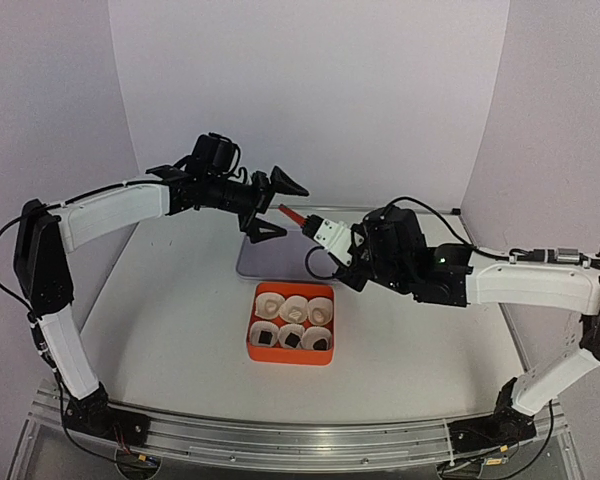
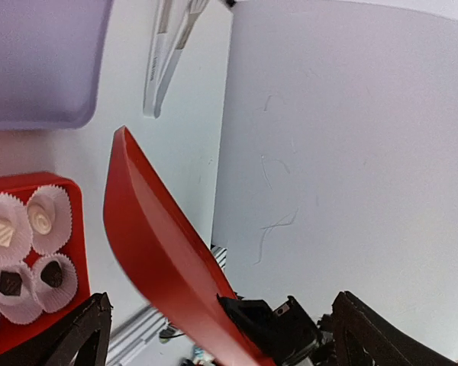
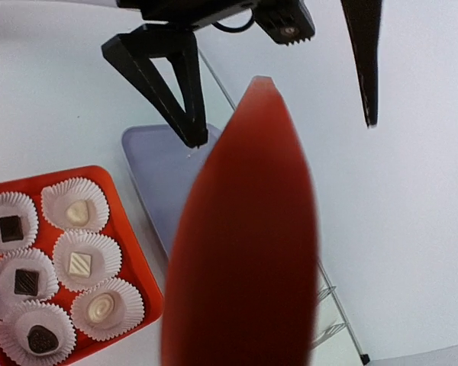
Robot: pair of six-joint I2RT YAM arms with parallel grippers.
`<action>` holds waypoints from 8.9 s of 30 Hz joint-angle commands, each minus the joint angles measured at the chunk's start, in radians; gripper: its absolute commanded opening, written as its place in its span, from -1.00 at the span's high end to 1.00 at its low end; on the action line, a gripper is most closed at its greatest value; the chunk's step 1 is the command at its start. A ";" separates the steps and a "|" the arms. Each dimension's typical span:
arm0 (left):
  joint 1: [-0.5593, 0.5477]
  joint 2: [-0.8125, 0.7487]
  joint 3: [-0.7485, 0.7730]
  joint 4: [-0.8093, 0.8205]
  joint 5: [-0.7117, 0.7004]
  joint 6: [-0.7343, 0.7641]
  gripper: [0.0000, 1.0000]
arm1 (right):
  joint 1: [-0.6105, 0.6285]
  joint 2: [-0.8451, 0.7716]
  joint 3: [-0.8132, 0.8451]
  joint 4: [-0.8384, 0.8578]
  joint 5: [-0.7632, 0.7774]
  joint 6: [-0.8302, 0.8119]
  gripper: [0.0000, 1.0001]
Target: Pack the chocolate
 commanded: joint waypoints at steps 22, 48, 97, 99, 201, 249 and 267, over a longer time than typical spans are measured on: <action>0.299 -0.434 -0.401 -0.015 -0.116 0.612 -0.99 | -0.213 -0.079 0.171 -0.326 -0.595 1.476 1.00; 0.379 -0.465 -0.739 0.110 0.132 0.586 -0.99 | -0.199 0.371 0.280 0.174 -1.012 1.736 1.00; 0.189 -0.105 -0.604 0.152 0.185 0.664 -0.80 | -0.190 0.262 -0.085 0.429 -0.794 1.793 1.00; 0.183 -0.085 -0.587 0.151 0.190 0.668 -0.77 | -0.181 0.271 -0.095 0.448 -0.779 1.791 1.00; -0.080 0.296 -0.225 -0.057 0.151 0.803 -0.21 | -0.154 -0.189 -0.284 -0.370 -0.251 1.740 -0.87; -0.078 0.043 -0.338 -0.124 -0.246 0.626 -0.50 | -0.286 0.453 0.176 -0.198 -0.722 1.481 -0.88; -0.067 -0.050 -0.330 -0.206 -0.279 0.599 -0.77 | -0.295 0.332 0.094 -0.236 -0.750 1.445 -0.96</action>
